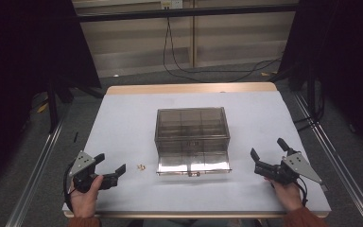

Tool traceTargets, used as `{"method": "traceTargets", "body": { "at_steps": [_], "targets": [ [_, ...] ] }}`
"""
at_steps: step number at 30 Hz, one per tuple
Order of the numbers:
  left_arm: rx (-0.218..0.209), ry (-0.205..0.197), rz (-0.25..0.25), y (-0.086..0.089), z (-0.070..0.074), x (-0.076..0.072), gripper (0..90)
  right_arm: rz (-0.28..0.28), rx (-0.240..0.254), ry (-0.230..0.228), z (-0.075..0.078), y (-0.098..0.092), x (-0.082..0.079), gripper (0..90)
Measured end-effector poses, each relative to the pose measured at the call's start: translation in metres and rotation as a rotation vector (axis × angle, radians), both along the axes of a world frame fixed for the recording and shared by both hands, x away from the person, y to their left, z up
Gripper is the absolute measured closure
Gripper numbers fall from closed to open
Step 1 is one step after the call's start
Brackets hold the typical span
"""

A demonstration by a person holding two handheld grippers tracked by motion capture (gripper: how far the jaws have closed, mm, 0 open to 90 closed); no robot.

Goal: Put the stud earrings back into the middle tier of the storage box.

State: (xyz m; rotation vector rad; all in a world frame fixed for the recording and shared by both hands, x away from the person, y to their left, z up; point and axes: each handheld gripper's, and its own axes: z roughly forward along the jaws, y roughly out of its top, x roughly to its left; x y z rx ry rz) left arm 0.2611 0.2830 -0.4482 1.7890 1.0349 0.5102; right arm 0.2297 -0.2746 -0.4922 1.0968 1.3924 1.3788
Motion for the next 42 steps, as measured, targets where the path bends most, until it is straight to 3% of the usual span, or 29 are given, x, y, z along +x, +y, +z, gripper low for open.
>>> {"method": "traceTargets", "body": {
  "at_steps": [12,14,21,28,31,34,36,39,40,42],
  "targets": [
    [0.044,0.029,-0.042,-0.007,0.001,0.0,6.8,0.0,-0.004,-0.002,0.0,0.0,0.0,0.0],
    [0.071,0.039,-0.052,-0.011,0.001,0.001,8.2,0.0,-0.004,-0.002,0.0,0.0,0.0,0.0],
    [0.1,0.049,-0.099,-0.018,0.006,0.002,12.4,0.0,-0.006,-0.004,0.0,0.0,0.0,0.0],
    [0.132,0.059,-0.124,-0.026,0.013,0.008,22.6,0.0,-0.004,-0.002,0.0,0.0,0.0,0.0],
    [0.176,0.08,-0.148,-0.031,0.015,0.012,28.8,-0.001,-0.005,-0.003,0.0,0.0,0.0,0.0],
    [0.178,0.102,-0.179,-0.032,0.016,0.014,35.1,-0.001,-0.005,-0.003,0.0,0.0,0.0,0.0],
    [0.218,0.125,-0.186,-0.035,0.016,0.016,40.0,0.0,-0.004,-0.003,0.0,0.0,0.0,0.0],
    [0.213,0.154,-0.217,-0.034,0.017,0.02,47.5,0.0,-0.004,-0.002,0.0,0.0,0.0,0.0],
    [0.191,0.178,-0.242,-0.034,0.017,0.022,48.8,0.0,-0.004,-0.003,0.0,0.0,0.0,0.0],
    [0.203,0.197,-0.248,-0.033,0.016,0.025,49.3,0.0,-0.004,-0.002,0.0,0.0,0.0,0.0]
  ]
}}
